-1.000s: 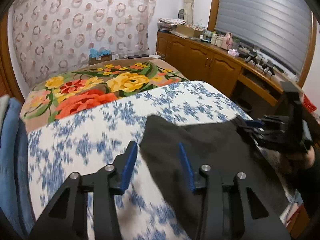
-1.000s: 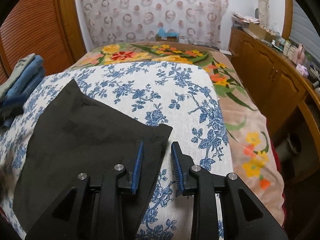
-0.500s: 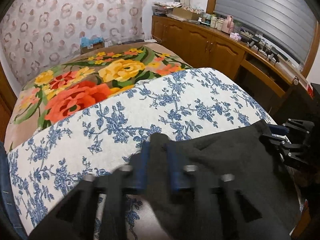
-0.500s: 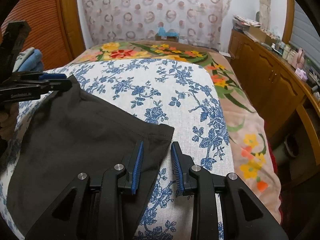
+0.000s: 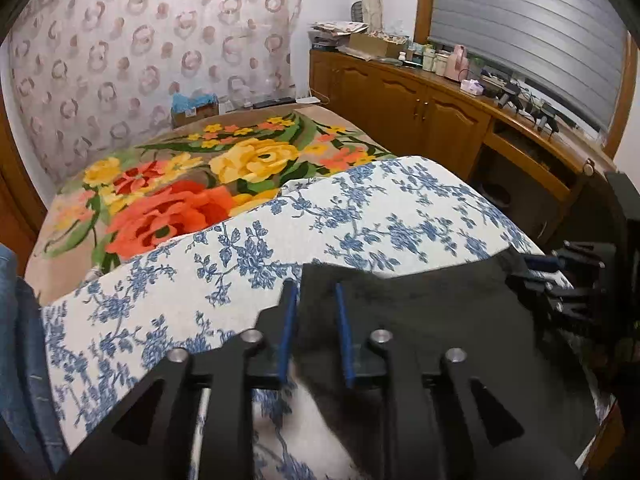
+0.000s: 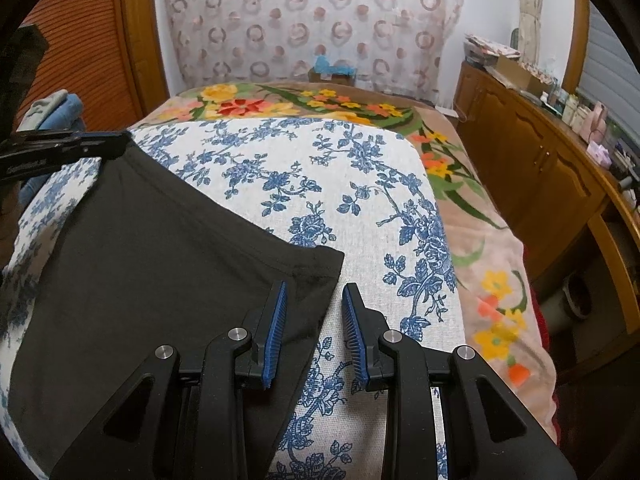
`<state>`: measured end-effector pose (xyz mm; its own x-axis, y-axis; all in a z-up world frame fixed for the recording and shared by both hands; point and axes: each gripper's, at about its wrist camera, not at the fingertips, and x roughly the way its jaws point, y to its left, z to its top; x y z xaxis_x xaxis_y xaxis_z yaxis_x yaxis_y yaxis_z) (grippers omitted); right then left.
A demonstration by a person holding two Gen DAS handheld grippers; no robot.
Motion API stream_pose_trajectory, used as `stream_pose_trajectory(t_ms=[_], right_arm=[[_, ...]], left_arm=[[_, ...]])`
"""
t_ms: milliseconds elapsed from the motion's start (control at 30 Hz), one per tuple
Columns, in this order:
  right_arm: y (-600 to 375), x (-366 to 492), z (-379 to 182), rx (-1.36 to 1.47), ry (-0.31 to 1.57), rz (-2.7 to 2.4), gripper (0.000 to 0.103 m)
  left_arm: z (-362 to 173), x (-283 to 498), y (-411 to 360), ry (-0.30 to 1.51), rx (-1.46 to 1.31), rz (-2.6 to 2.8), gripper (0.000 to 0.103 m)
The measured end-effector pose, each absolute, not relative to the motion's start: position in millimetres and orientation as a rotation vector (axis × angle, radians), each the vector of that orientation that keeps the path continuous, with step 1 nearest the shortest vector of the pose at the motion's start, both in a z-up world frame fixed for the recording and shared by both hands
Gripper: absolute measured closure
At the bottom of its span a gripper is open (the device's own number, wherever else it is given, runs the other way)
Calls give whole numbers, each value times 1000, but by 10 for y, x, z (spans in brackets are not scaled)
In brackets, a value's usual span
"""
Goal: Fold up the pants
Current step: 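Pull the shorts edge flat with the left gripper and release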
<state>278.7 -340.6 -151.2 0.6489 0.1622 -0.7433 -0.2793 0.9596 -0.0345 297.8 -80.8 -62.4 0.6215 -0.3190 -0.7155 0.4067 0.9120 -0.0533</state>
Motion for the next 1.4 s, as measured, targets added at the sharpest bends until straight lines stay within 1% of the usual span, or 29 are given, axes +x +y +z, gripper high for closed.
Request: stream_pose_trajectory(t_ms=[33, 67, 133, 233, 533, 633, 700, 967, 1400], right_arm=[[-3400, 2782, -1513, -148, 827, 253, 75], [-3408, 2777, -1507, -139, 826, 257, 75], [-3407, 2726, -1482, -152, 811, 240, 75], [-3432, 2587, -1398, -144, 791, 244, 75], [-3324, 2024, -1125, -128, 744, 286, 74], [-3302, 1870, -1080, -117, 730, 288, 66], [-3278, 1766, -1060, -119, 725, 289, 63], [-3227, 1447, -1091, -117, 733, 296, 63], [-3245, 983, -1202, -87, 751, 295, 63]], left_arm=[[-599, 2914, -809, 788, 119, -430, 68], [-567, 2847, -813, 782, 122, -444, 62], [-525, 2696, -811, 776, 142, -449, 61], [-476, 2496, -804, 772, 149, -442, 53], [-437, 1968, -905, 757, 172, -444, 53], [-430, 1821, -911, 753, 170, -444, 53], [-424, 1713, -913, 749, 167, -447, 53], [-481, 1395, -912, 750, 180, -442, 53], [-834, 902, -776, 818, 115, -431, 53]])
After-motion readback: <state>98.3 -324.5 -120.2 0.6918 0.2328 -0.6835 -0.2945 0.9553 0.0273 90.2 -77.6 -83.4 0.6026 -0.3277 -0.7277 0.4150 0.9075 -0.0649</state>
